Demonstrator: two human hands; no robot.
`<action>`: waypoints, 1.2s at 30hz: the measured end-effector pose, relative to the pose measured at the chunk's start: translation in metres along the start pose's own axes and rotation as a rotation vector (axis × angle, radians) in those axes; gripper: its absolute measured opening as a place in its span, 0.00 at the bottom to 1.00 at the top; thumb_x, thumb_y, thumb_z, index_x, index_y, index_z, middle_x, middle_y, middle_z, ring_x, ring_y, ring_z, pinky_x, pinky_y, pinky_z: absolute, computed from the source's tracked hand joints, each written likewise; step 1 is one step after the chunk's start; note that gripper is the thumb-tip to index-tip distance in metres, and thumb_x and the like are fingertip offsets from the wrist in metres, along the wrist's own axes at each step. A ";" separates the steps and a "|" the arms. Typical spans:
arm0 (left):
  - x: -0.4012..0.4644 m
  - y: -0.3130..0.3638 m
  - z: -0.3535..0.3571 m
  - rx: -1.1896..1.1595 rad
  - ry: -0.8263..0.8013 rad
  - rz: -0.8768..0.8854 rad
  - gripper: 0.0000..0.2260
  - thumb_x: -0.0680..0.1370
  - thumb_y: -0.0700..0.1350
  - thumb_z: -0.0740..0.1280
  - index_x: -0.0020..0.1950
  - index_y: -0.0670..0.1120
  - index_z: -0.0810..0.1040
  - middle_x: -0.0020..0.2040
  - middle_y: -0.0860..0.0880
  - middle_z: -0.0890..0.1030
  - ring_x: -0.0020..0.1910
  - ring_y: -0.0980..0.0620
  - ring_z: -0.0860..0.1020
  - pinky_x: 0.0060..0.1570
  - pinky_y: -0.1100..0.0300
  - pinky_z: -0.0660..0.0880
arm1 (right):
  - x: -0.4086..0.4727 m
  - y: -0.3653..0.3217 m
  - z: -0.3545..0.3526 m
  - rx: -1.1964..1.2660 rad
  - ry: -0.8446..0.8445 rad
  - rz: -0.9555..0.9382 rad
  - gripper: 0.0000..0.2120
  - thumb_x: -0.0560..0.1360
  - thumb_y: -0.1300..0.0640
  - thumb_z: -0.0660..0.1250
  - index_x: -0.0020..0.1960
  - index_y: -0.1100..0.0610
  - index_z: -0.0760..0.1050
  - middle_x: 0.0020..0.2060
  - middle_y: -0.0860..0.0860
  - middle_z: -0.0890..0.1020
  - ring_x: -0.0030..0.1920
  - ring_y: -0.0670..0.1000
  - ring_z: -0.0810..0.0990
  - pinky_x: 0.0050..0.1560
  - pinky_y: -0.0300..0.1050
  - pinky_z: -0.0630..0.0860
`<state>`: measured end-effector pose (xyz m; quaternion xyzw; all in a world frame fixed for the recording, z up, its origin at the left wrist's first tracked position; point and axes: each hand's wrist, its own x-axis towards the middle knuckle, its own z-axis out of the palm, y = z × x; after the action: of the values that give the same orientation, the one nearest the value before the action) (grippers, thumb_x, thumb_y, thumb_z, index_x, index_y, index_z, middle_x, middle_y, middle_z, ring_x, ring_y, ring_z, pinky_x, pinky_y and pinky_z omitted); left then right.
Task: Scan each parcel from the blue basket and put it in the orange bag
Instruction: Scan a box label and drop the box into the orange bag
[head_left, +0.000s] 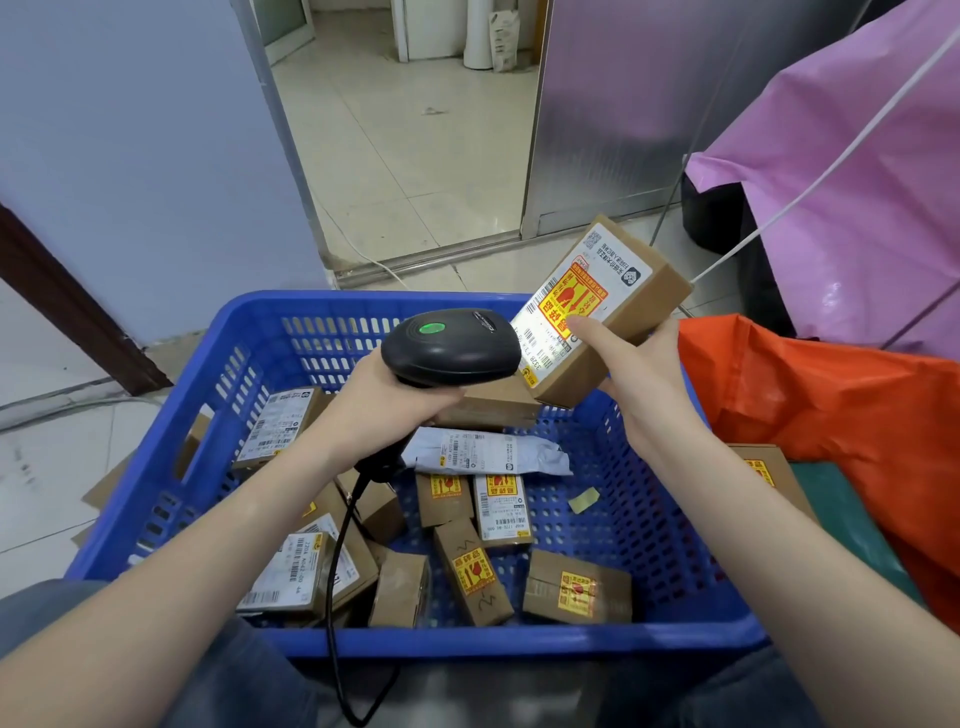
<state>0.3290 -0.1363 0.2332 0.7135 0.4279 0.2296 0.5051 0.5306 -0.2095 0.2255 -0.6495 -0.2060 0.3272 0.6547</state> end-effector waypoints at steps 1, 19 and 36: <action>0.000 0.000 0.000 0.016 -0.015 0.007 0.07 0.73 0.42 0.72 0.46 0.52 0.78 0.29 0.56 0.79 0.31 0.63 0.77 0.37 0.65 0.73 | 0.000 0.000 0.000 0.003 0.001 0.000 0.32 0.69 0.58 0.76 0.67 0.53 0.62 0.56 0.46 0.77 0.59 0.50 0.78 0.61 0.57 0.76; -0.003 0.004 0.001 0.101 -0.028 0.022 0.05 0.72 0.40 0.71 0.41 0.49 0.78 0.25 0.55 0.77 0.28 0.60 0.75 0.35 0.62 0.73 | 0.007 0.001 -0.003 -0.022 0.014 -0.011 0.35 0.68 0.56 0.77 0.68 0.52 0.62 0.59 0.48 0.77 0.59 0.51 0.78 0.61 0.59 0.76; -0.001 0.009 0.005 -0.030 0.053 0.040 0.06 0.72 0.45 0.74 0.46 0.53 0.80 0.33 0.54 0.82 0.33 0.63 0.78 0.34 0.71 0.74 | 0.002 -0.018 -0.022 -0.106 -0.050 -0.095 0.26 0.71 0.59 0.74 0.61 0.49 0.64 0.54 0.44 0.77 0.52 0.41 0.77 0.44 0.37 0.75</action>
<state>0.3352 -0.1411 0.2396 0.7080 0.4234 0.2645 0.4995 0.5497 -0.2230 0.2410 -0.6644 -0.2700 0.3005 0.6287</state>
